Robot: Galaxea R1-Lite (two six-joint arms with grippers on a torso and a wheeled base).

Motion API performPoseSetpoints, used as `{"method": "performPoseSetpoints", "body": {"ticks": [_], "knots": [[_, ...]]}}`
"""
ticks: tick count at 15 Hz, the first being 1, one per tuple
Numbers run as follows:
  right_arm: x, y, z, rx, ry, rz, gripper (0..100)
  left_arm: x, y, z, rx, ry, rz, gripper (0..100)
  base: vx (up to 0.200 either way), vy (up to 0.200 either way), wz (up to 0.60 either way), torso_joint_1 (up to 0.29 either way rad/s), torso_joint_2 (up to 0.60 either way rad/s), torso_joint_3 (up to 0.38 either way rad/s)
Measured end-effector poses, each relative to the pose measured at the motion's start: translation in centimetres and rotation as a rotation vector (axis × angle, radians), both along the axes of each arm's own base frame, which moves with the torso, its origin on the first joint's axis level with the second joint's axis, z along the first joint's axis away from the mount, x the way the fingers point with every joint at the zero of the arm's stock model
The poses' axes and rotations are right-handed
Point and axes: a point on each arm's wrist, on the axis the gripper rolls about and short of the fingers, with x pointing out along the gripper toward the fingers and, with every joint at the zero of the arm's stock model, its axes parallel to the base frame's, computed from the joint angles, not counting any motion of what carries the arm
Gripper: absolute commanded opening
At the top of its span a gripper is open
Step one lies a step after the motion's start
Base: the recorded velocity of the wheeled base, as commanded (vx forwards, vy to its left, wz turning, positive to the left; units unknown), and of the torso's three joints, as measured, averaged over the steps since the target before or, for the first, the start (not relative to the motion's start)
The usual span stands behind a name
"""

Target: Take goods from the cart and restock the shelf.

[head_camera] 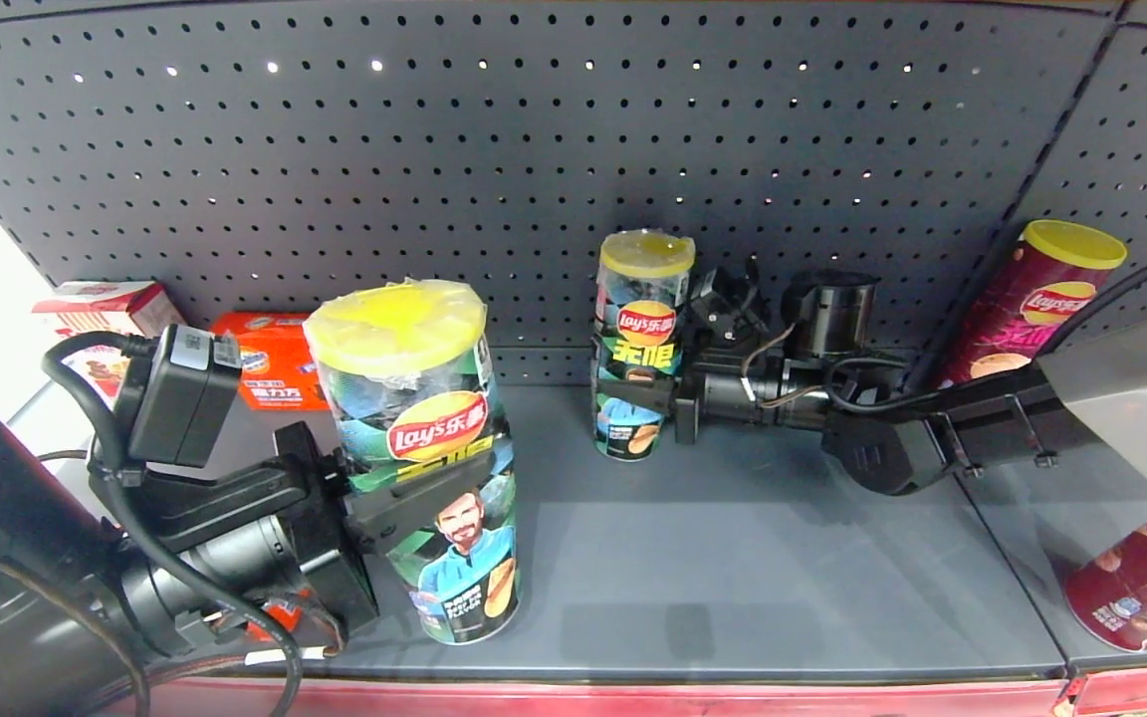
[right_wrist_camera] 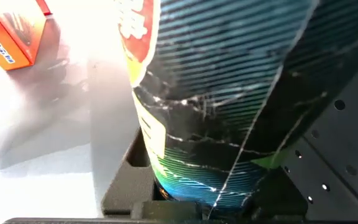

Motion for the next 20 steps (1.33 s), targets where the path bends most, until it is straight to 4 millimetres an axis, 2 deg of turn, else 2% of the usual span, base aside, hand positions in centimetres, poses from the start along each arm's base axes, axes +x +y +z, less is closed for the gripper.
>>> {"method": "performPoseSetpoints", "body": {"ticks": [4, 7, 11, 15, 18, 20], "knots": [[-0.6, 0.5, 0.2, 0.002, 0.007, 0.013, 0, 0.0, 0.0, 0.0, 0.001, 0.002, 0.001, 0, 0.0, 0.0, 0.0, 0.0, 0.0, 0.0], [-2.0, 0.5, 1.4, 0.014, 0.005, 0.026, 0, 0.0, 0.0, -0.1, 0.002, 0.002, 0.0, 0, 0.0, 0.0, 0.0, 0.0, 0.0, 0.0], [-6.1, -0.1, 2.0, 0.01, 0.008, -0.008, 0, -0.1, 0.1, -0.2, 0.006, 0.008, 0.001, 0, 0.0, 0.0, 0.0, 0.0, 0.0, 0.0], [-11.9, -1.2, 1.8, -0.008, 0.026, 0.018, 0, 0.0, 0.0, -0.1, 0.002, 0.002, 0.001, 0, 0.0, 0.0, 0.0, 0.0, 0.0, 0.0], [-14.6, -2.2, 1.0, 0.004, -0.015, 0.034, 0, 0.0, 0.0, -0.1, 0.003, 0.004, 0.001, 0, 0.0, 0.0, 0.0, 0.0, 0.0, 0.0], [-15.5, -2.7, 0.0, 0.014, -0.034, 0.039, 0, 0.0, 0.0, -0.2, 0.005, 0.006, 0.002, 0, 0.0, 0.0, 0.0, 0.0, 0.0, 0.0]]}}
